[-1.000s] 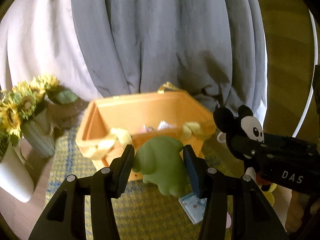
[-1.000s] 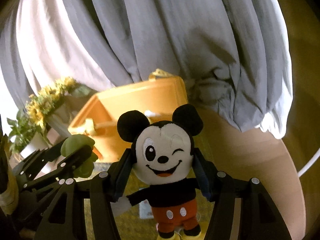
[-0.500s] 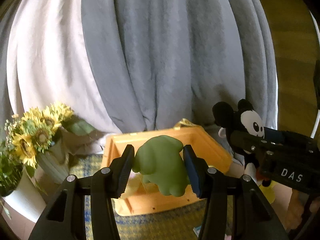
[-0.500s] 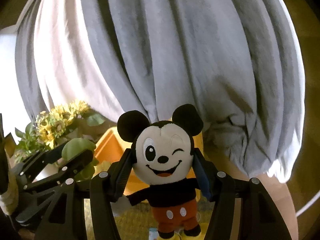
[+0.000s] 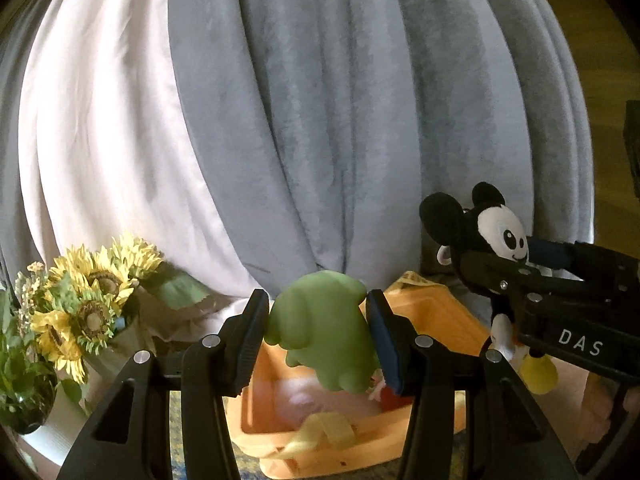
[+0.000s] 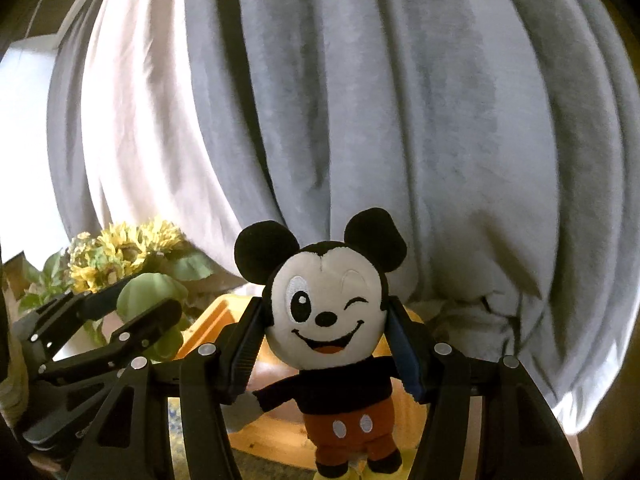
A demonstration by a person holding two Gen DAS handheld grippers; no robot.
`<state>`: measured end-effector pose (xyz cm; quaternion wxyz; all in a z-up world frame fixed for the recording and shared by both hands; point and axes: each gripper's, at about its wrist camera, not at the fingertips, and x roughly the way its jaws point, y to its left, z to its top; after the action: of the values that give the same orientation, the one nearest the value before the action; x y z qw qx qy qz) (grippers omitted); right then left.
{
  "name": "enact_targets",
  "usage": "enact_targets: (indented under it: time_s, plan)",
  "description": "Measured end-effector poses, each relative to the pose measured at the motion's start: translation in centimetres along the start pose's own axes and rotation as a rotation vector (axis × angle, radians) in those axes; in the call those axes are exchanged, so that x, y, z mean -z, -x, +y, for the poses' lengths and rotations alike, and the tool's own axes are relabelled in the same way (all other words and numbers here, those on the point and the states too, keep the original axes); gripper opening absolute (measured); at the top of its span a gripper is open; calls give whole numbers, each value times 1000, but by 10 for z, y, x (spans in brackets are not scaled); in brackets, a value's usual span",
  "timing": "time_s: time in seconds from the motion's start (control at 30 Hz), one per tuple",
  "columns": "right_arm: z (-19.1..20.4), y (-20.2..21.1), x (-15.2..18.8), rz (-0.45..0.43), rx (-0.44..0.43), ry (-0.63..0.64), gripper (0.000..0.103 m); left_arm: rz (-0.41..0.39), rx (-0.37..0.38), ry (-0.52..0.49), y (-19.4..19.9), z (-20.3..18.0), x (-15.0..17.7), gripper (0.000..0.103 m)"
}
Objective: Organize soft objects
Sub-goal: 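Carry the green toy and Mickey plush over the crate and open both tools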
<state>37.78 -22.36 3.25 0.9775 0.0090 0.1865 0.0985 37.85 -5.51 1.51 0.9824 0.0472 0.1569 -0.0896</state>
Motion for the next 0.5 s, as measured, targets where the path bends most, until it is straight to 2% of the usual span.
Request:
enact_targets:
  time_s: [0.3, 0.5]
  plan:
    - [5, -50, -5, 34, -17, 55, 60, 54, -48, -22, -47, 21, 8, 50]
    - [3, -95, 7, 137, -42, 58, 60, 131, -43, -23, -82, 28, 20, 50]
